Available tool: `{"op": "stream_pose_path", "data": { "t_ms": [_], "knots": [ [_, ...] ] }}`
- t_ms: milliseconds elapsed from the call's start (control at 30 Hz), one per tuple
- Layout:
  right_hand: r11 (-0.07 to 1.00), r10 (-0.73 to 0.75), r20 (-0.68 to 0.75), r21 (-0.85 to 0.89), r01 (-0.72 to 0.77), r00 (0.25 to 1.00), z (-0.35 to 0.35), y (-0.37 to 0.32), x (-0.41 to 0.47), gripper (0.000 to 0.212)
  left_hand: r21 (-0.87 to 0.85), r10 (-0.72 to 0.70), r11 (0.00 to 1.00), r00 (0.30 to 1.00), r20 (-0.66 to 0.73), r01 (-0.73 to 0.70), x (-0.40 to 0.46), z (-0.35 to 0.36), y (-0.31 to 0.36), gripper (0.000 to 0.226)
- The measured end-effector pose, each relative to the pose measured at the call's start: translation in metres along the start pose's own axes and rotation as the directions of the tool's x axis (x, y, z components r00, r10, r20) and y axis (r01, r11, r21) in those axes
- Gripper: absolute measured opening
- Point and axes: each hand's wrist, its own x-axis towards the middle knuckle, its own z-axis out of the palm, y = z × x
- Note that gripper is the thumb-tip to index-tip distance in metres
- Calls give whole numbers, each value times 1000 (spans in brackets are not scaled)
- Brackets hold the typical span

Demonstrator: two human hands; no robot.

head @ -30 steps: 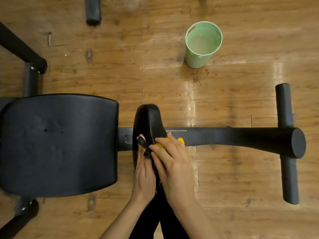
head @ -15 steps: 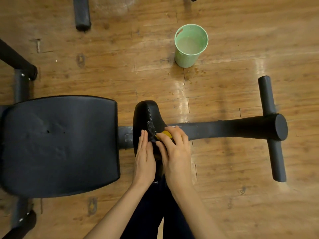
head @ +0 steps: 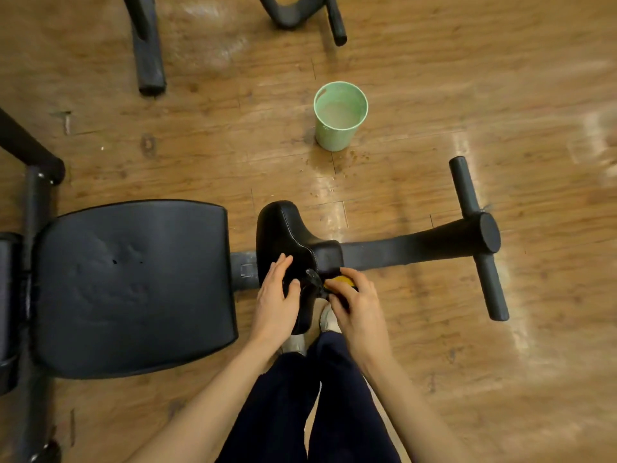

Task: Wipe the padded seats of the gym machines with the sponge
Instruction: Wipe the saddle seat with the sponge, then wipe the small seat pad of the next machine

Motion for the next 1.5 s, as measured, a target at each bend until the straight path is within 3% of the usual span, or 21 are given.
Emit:
{"op": "stream_pose_path", "data": {
  "t_ms": [233, 567, 767, 967, 1500],
  "knots": [
    [987, 147, -50, 74, -143, 988, -51, 48, -16, 24, 59, 79, 995, 997, 17, -80, -16, 4, 29, 47],
    [953, 299, -34, 54, -297, 954, -124, 138, -8, 27, 381, 233, 893, 971, 60, -238, 8, 67, 69, 47],
    [979, 205, 73, -6, -206, 976, -178, 187, 40, 25, 480, 89, 875, 996, -25, -66, 33, 91, 78, 45],
    [987, 147, 83, -70, -141, 986, -228, 214, 95, 30, 382, -114, 906, 973, -202, 185, 40, 101, 91, 41],
    [998, 21, 64, -68, -17, 998, -283, 189, 221, 25, 396, -214, 868, 945, -248, 300, 79, 90, 102, 38]
  ]
}}
